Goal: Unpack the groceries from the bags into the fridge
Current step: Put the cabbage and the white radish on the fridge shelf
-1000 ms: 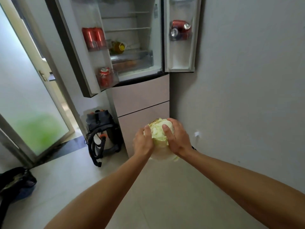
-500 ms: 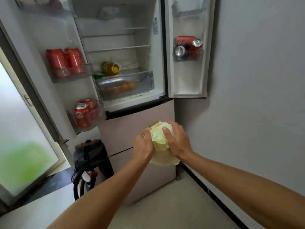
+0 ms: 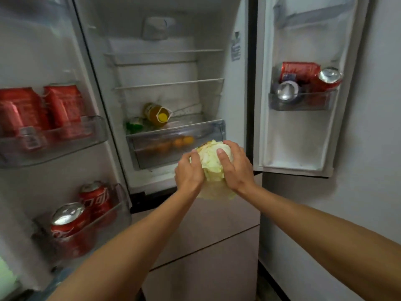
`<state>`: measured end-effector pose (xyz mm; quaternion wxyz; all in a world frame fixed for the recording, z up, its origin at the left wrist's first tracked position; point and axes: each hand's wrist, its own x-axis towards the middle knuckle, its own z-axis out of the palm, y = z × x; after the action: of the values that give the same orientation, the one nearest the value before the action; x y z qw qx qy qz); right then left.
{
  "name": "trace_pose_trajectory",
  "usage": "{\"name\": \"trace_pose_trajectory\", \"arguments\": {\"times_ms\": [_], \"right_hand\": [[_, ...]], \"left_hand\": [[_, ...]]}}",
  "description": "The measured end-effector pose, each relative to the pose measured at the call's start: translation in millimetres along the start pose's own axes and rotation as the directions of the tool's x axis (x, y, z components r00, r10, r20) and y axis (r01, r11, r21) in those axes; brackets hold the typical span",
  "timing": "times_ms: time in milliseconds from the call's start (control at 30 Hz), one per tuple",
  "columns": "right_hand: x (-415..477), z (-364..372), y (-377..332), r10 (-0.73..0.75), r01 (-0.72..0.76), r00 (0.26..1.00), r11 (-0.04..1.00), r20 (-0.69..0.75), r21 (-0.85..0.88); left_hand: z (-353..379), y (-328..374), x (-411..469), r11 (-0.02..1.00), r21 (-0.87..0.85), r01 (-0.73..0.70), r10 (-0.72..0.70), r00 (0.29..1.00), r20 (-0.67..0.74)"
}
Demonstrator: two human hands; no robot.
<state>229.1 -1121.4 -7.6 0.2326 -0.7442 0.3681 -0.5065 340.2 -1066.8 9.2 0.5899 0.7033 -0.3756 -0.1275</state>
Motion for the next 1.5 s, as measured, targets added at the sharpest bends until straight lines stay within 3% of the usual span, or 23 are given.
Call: {"name": "trace_pose_trajectory", "arguments": {"times_ms": [300,500,867,1000,1167,1333,1433,1500], "right_hand": [[192.2,51.4,25.0,-0.025,0.026,0.990,1.000,-0.136,0.001],[302.1,92.9,56.8,-0.036,0.040,0.988,0.999,-0.149,0.021],[479.3,183.2,127.1,0.106,-0.103,0.993,0.993,-0.051,0.049],[524.5,209.3,143.5,0.119,-0.118,0.993,0.992,-0.019,0.055],[575.2,223.7,158.9,0.246,-0.220,0.961,0.958,0.128,-0.184],[598.5,226.0,169.3,0.307,-0.311,0.921,0.950,0.240,-0.023],[592.1,225.4,177.3,0.307,-0.311,0.944,0.950,0.124,0.013],[578.2,230.5,184.6,0.176,-0.176,0.984,0.981,0.008,0.084]], "left_hand": [[57.5,46.3,195.1,0.995,-0.027,-0.094,0.093,0.995,-0.020],[92.5,56.4,303.8,0.991,-0.052,-0.127,0.124,0.990,-0.061],[161.0,46.5,488.2,0.997,0.014,0.076,-0.075,0.995,-0.070],[177.8,38.0,539.6,0.995,0.050,0.090,-0.085,0.992,-0.091],[189.8,20.5,579.6,0.991,0.024,0.132,-0.132,0.991,-0.015],[196.0,14.3,591.5,0.988,-0.115,0.103,-0.103,0.995,0.006],[199.0,6.9,599.3,0.991,-0.096,0.097,-0.094,0.995,0.032],[202.0,0.1,609.4,0.999,-0.007,0.049,-0.049,0.999,0.019]]}}
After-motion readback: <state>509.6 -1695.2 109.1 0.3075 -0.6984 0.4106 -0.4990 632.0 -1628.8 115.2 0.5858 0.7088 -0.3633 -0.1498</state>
